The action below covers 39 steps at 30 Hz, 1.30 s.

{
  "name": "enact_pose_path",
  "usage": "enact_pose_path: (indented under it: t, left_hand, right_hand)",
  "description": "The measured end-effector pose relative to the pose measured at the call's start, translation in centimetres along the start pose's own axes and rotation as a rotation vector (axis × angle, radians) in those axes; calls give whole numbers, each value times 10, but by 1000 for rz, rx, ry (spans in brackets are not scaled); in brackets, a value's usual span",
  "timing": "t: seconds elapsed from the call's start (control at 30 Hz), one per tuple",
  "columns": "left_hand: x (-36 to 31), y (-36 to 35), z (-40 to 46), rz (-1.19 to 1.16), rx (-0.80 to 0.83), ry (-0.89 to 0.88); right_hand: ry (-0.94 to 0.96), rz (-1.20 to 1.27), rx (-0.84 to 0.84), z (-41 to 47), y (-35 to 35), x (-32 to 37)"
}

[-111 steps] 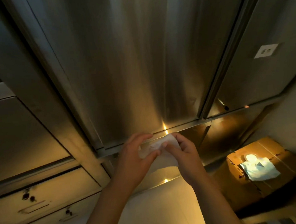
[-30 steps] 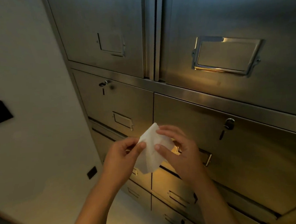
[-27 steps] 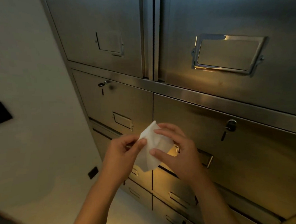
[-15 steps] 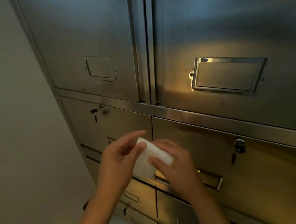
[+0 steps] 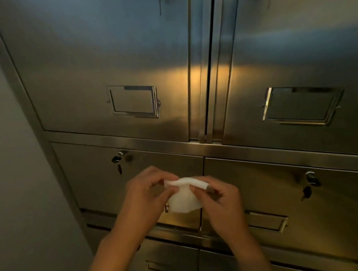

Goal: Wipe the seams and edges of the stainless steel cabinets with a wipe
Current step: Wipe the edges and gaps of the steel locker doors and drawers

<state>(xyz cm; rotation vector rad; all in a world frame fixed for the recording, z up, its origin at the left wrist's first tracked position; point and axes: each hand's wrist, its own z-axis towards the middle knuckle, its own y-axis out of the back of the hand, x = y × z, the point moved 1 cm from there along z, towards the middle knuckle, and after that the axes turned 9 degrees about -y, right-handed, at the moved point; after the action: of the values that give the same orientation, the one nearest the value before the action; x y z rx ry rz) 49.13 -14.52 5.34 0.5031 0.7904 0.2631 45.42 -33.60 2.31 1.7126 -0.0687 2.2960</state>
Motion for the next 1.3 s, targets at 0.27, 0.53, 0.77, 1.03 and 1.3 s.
enact_pose_path:
  t: [0.27,0.53,0.77,1.03,1.3]
  left_hand:
    - [7,24,44,-57,62,-155]
    - [-20,37,101,-89,-21,-326]
    - [-66,44,139,-134,-131,-414]
    - [-116,32,172,-235,-169,-423]
    - [-134,20,199,-258,-182,-448]
  right_hand:
    - [-53,-59,-185,6,-10,36]
    - [377,-430,-373,31,8,90]
    - [650,-559,-364,58,30,131]
    - [762,-499,-370,86,70,158]
    - [883,-422,-411,121,98,166]
